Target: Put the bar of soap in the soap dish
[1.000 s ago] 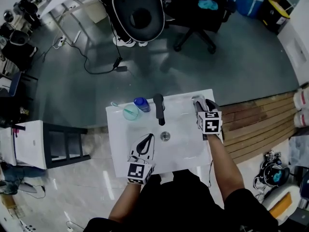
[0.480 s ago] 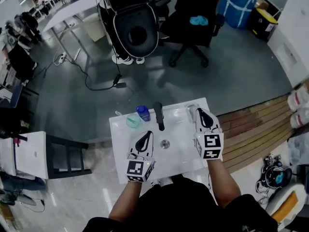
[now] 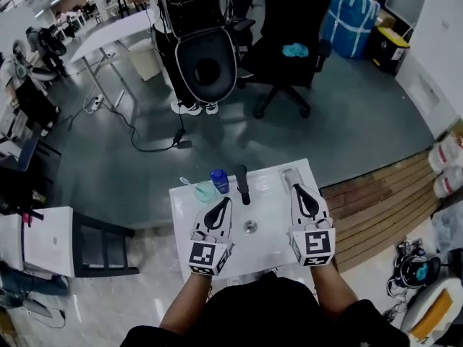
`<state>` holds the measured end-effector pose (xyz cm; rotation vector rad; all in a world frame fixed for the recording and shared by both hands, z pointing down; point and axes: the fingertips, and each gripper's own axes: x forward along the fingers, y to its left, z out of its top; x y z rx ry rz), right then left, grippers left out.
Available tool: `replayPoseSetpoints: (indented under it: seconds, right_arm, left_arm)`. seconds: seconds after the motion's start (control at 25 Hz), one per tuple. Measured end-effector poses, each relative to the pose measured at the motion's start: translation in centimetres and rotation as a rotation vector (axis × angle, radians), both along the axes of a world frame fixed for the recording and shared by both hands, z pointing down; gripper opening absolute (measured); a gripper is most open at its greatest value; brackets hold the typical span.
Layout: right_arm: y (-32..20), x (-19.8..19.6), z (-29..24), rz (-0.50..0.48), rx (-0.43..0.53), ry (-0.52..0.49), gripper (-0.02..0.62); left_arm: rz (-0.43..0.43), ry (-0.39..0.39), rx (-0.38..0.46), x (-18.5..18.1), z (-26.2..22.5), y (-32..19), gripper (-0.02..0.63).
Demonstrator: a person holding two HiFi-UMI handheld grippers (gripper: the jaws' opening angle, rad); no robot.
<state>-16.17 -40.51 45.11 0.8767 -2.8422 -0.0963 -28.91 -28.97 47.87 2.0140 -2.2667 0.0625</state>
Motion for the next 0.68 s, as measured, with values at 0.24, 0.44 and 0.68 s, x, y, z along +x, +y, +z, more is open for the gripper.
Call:
replayPoseSetpoints:
  seconds: [0.24, 0.44, 0.68]
  right_arm:
    - [1.1, 0.4, 0.0, -0.01, -0.028, -0.041, 0.017]
    - [1.1, 0.9, -0.2, -0.001, -0.029, -0.041, 0.017]
    - [0.9, 1.3, -0.2, -0.004, -0.014, -0.033, 0.017]
  left_arm:
    - [0.008, -0.009, 0.004, 0.0, -0.4, 0.1, 0.021]
    - [0.018, -0.015, 0.01, 0.4, -0.6, 0.0, 0.021]
    - [0.016, -0.007, 0.013, 0.9, -0.4, -0.3, 0.021]
